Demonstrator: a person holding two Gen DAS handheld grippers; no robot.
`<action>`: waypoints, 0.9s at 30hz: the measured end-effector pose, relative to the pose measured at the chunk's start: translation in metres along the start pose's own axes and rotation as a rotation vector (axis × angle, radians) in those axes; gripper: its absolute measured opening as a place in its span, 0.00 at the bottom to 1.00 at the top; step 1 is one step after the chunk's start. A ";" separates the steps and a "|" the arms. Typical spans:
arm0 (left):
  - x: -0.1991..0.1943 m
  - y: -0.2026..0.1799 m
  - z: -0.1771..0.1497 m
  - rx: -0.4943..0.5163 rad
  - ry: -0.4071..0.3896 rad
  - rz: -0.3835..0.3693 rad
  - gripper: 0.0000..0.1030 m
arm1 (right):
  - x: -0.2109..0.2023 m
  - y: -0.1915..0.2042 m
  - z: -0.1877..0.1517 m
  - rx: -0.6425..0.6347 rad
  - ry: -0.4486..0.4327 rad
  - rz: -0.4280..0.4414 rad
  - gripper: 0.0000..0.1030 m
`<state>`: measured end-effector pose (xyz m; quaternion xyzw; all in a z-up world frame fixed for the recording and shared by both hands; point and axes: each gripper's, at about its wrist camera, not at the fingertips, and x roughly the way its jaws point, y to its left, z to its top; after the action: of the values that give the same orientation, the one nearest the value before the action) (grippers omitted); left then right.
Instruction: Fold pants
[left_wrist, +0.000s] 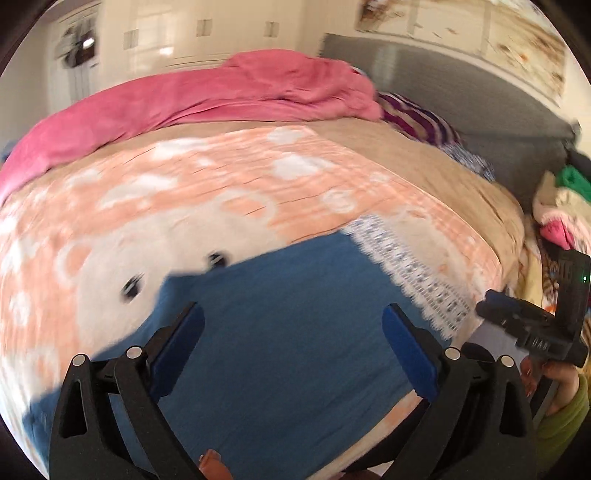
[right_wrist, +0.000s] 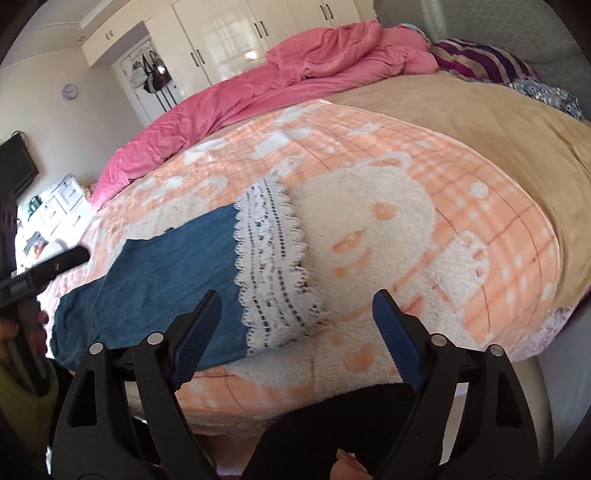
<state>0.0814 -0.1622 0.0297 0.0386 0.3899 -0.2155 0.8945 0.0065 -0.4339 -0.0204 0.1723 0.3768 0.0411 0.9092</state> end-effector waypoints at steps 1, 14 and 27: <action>0.013 -0.012 0.010 0.035 0.018 -0.017 0.94 | 0.004 -0.002 0.000 0.007 0.010 0.002 0.75; 0.171 -0.041 0.081 0.148 0.257 -0.195 0.94 | 0.053 0.002 -0.001 0.013 0.086 0.058 0.35; 0.222 -0.053 0.081 0.139 0.341 -0.514 0.31 | 0.061 0.005 0.002 0.033 0.080 0.160 0.16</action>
<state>0.2491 -0.3080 -0.0675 0.0355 0.5158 -0.4509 0.7276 0.0511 -0.4174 -0.0584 0.2150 0.3986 0.1144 0.8842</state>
